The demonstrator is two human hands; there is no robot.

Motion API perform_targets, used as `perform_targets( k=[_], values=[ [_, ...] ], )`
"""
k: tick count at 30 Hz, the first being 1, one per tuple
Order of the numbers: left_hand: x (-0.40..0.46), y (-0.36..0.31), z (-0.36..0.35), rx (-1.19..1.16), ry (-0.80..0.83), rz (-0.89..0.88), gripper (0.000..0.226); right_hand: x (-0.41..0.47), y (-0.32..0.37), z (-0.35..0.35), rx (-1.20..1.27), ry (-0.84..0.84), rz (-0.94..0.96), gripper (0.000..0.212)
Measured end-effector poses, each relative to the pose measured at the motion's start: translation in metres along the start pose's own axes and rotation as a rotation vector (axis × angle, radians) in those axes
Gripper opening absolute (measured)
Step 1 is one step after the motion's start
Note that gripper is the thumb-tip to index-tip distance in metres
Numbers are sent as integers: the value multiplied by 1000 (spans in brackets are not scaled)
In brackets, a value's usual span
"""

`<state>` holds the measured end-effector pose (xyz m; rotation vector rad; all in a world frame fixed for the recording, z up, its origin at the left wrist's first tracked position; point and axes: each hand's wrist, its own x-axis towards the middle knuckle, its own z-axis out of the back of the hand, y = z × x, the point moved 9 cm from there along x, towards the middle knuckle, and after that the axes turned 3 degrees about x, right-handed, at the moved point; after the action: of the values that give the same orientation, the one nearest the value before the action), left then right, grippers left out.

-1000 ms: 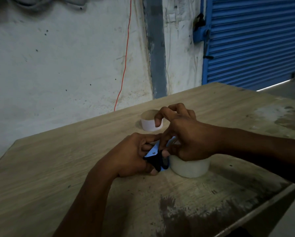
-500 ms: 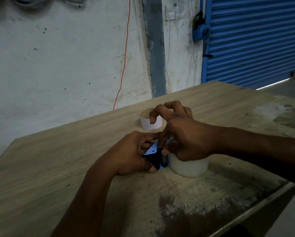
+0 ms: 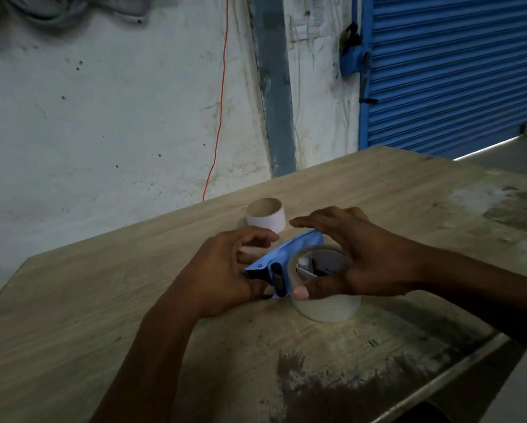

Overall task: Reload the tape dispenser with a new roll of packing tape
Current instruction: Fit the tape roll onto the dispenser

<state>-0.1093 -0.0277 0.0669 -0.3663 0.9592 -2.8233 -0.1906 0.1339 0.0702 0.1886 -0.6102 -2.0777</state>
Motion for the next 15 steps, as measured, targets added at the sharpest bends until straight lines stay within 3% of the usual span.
perform_targets(
  k=[5,9,12,15],
  values=[
    [-20,-33,14,259,-240,-101,47,-3,-15,-9,175,-55,56,102],
    [-53,-22,9,384,-418,89,31,-1,-21,-15,262,-140,126,99],
    [-62,-18,-9,371,-451,165,18,5,-24,-22,299,-95,170,105],
    [-57,-18,-21,367,-441,234,19,6,-26,-23,381,-114,231,100]
  ],
)
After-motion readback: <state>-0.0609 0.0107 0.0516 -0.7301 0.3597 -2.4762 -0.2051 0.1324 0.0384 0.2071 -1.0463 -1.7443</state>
